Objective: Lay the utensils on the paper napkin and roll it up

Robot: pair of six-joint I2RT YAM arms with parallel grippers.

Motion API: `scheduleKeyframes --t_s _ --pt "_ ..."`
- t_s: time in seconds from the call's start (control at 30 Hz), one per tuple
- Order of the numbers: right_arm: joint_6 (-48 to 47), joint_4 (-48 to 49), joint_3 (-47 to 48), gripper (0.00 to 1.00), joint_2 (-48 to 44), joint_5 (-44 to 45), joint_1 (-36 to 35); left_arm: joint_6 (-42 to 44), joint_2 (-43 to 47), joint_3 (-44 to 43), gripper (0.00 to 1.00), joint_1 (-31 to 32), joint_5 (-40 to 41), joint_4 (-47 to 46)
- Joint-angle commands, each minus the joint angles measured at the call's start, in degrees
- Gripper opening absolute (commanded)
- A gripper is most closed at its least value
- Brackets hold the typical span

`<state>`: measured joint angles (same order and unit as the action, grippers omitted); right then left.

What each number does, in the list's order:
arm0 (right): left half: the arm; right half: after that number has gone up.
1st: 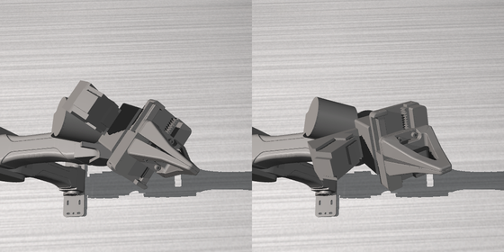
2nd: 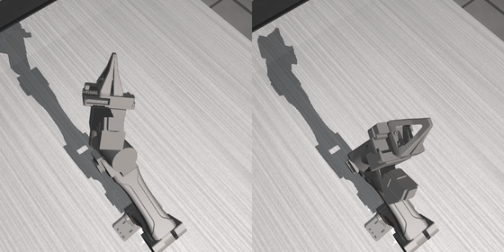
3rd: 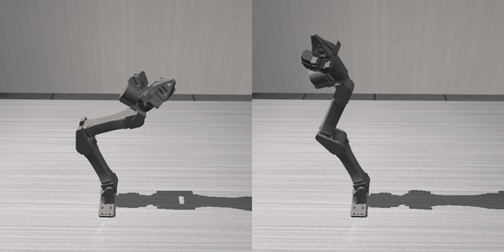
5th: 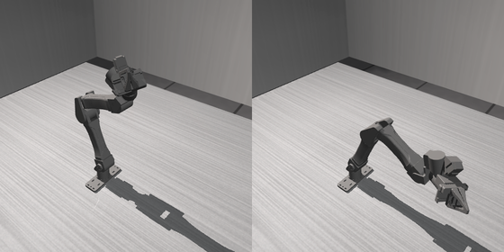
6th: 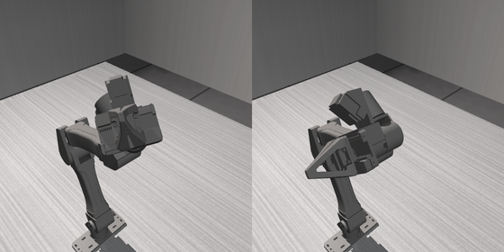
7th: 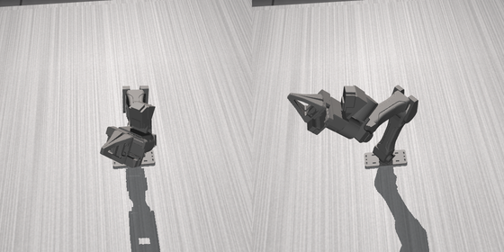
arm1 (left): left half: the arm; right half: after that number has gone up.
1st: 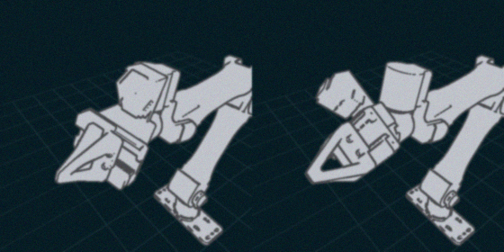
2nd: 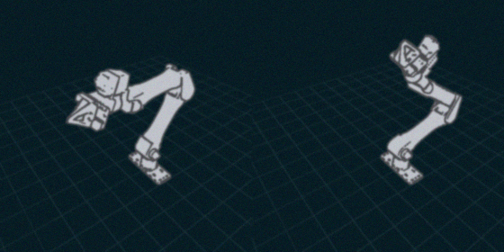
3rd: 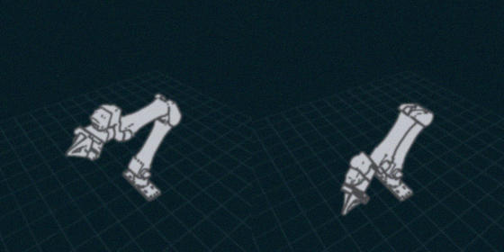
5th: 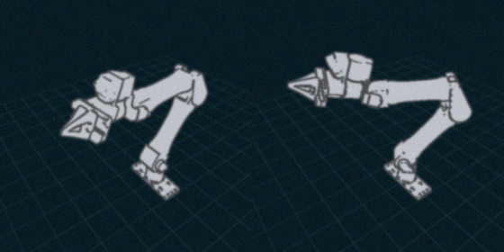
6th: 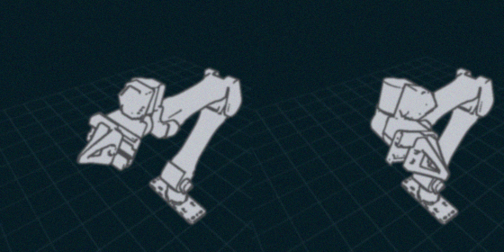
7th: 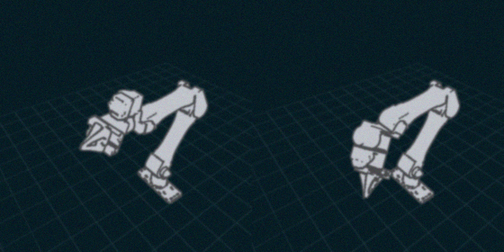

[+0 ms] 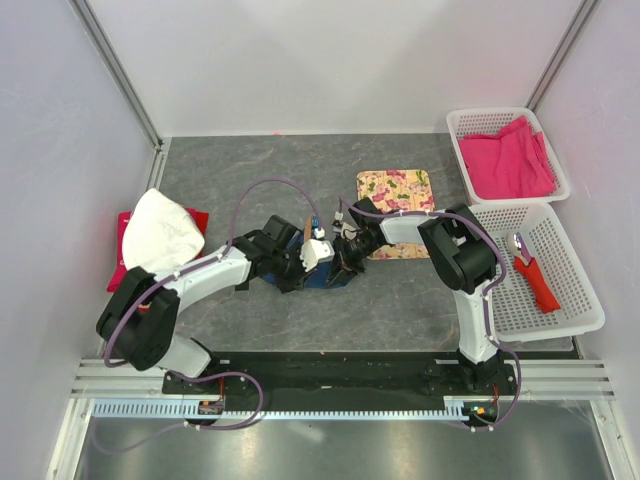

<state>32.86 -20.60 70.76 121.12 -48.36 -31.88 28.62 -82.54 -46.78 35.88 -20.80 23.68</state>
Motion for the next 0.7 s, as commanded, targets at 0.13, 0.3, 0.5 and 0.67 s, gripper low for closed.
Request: scheduleKeyframes --t_s 0.13,0.3,0.5,0.67 --pt "-1.0 -0.1 -0.7 0.08 -1.6 3.2 0.0 -8.4 -4.0 -2.9 0.22 -0.7 3.0 -1.3" --pt "-1.3 -0.3 -0.3 0.08 -1.5 3.9 0.0 -9.6 -3.7 -3.1 0.22 -1.4 0.8 -0.4" --pt "-1.7 -0.7 0.4 0.06 -1.9 4.2 0.1 -15.3 -4.3 -4.9 0.23 -3.4 -3.6 1.0" --pt "-1.7 -0.8 0.6 0.06 -1.4 4.2 0.0 -18.6 -7.6 -6.4 0.23 -4.5 -4.3 1.3"
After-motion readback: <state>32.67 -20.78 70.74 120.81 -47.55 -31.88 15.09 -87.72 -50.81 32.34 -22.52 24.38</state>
